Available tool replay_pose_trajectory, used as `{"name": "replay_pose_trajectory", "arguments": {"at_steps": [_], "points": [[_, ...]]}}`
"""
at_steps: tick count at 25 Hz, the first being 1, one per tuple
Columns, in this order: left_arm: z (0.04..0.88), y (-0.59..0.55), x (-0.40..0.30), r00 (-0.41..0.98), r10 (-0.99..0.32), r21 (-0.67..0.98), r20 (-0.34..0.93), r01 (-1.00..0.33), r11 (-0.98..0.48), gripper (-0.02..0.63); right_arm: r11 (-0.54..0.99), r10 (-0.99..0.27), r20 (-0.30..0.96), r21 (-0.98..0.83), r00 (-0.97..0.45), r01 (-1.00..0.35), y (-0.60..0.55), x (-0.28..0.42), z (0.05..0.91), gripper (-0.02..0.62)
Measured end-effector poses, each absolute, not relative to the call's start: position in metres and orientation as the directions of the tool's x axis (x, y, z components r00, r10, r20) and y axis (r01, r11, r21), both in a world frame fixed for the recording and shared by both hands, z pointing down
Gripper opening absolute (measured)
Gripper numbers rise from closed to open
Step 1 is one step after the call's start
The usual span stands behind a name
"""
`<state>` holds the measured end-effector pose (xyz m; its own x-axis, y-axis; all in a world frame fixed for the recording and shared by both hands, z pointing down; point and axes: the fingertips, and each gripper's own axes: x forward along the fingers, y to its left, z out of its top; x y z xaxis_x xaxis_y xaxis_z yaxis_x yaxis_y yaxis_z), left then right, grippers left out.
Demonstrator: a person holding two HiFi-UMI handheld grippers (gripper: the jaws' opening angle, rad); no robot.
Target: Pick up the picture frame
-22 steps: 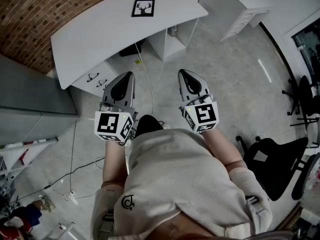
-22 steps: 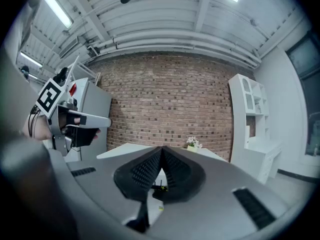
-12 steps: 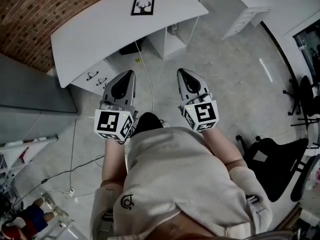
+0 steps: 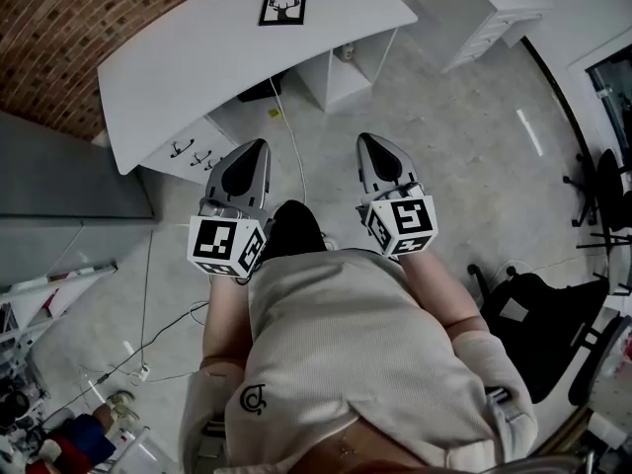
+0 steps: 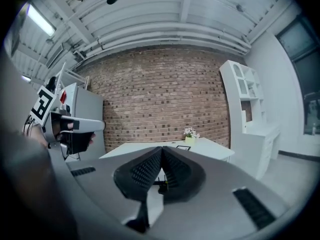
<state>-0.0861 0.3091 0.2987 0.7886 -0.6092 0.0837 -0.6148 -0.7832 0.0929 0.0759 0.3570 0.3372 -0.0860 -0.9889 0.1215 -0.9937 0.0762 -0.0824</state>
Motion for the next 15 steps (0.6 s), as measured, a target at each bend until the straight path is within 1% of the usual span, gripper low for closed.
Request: {"name": "replay_pose_trajectory", "arguments": {"at_steps": [3,8,15], "points": [[0.303,0.293,-0.084,0.783,-0.615,0.103,0.089,-0.622,-0.777,0.014,0.071,-0.988,0.127,-0.111,-0.085,-0.991,0.341,0.081,0.339,0.006],[0.307,0.253,-0.08,0.782,-0.616,0.093,0.092,-0.623,-0.777,0.014,0.051,-0.988,0.138,-0.091,-0.064,-0.994,0.298,0.09,0.343,0.006],[0.313,0.158,-0.081,0.793,-0.604,0.116,0.083,-0.61,-0.784,0.014,0.02,-0.984,0.171,-0.108,-0.038,-0.994,0.207,0.094,0.351,0.006]]}}
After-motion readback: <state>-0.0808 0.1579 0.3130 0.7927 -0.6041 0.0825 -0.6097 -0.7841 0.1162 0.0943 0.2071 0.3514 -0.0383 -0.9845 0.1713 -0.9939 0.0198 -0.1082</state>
